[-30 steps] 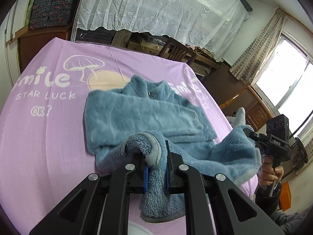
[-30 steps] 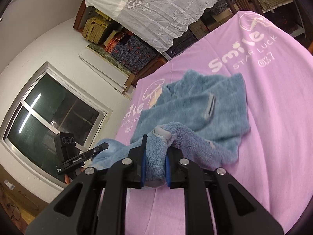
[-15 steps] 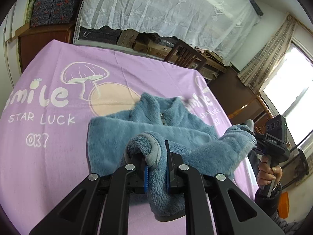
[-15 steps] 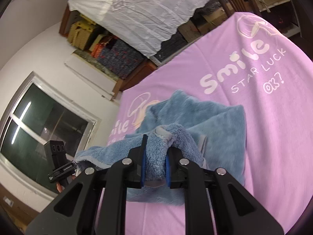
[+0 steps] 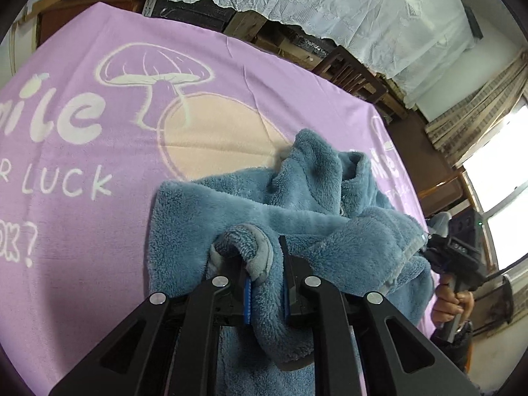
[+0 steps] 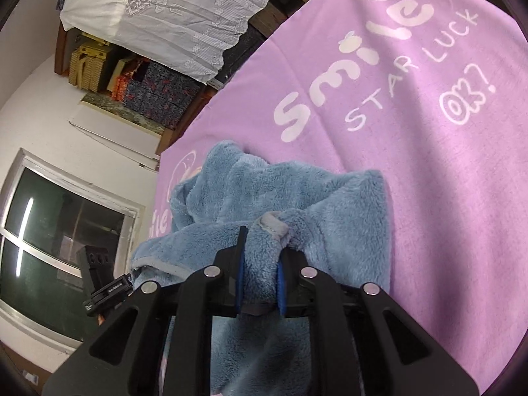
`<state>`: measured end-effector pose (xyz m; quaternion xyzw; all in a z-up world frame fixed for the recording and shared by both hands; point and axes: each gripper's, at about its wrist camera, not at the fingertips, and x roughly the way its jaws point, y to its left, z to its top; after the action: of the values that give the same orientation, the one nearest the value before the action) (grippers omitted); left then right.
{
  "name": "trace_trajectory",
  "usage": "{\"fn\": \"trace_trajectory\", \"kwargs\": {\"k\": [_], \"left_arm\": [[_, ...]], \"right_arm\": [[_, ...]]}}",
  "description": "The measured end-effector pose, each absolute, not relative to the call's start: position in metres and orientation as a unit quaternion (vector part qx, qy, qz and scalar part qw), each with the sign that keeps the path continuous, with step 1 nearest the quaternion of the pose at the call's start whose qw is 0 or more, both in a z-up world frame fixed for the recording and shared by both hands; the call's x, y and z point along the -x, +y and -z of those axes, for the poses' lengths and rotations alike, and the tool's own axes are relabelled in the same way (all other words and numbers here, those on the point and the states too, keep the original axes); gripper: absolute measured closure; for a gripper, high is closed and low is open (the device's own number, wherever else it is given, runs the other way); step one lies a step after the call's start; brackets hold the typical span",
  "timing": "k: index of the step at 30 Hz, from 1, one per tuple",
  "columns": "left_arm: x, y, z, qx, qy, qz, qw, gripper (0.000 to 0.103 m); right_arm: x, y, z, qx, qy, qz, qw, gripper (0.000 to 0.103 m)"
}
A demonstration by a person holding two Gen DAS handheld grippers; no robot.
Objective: Fold large clothes
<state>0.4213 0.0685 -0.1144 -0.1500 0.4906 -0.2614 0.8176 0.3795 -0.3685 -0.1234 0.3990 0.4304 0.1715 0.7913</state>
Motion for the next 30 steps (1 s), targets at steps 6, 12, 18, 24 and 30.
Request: {"fn": "trace_trajectory", "kwargs": {"k": [6,12,18,24,30], "left_arm": [[-0.402,0.074,0.089,0.150,0.461,0.288,0.826,0.061],[-0.368,0.082,0.045,0.112,0.371,0.280,0.878,0.007],[-0.385,0.079,0.068,0.104,0.403,0.241,0.877,0.007],[-0.425,0.078,0.081,0.120,0.429,0.212,0.870,0.008],[-0.437,0.072,0.101,0.111,0.441,0.223,0.862,0.017]], "right_arm": [[-0.368,-0.378,0.107,-0.416,0.391,-0.215,0.793,0.068],[-0.343,-0.390,0.075,-0.392,0.333,-0.222,0.828,0.049],[-0.346,-0.395,0.084,-0.375,0.347,-0.181,0.841,0.049],[-0.371,-0.384,0.096,-0.331,0.381,-0.121,0.855,0.049],[-0.390,-0.356,0.104,-0.277,0.411,-0.140,0.857,0.059]]}}
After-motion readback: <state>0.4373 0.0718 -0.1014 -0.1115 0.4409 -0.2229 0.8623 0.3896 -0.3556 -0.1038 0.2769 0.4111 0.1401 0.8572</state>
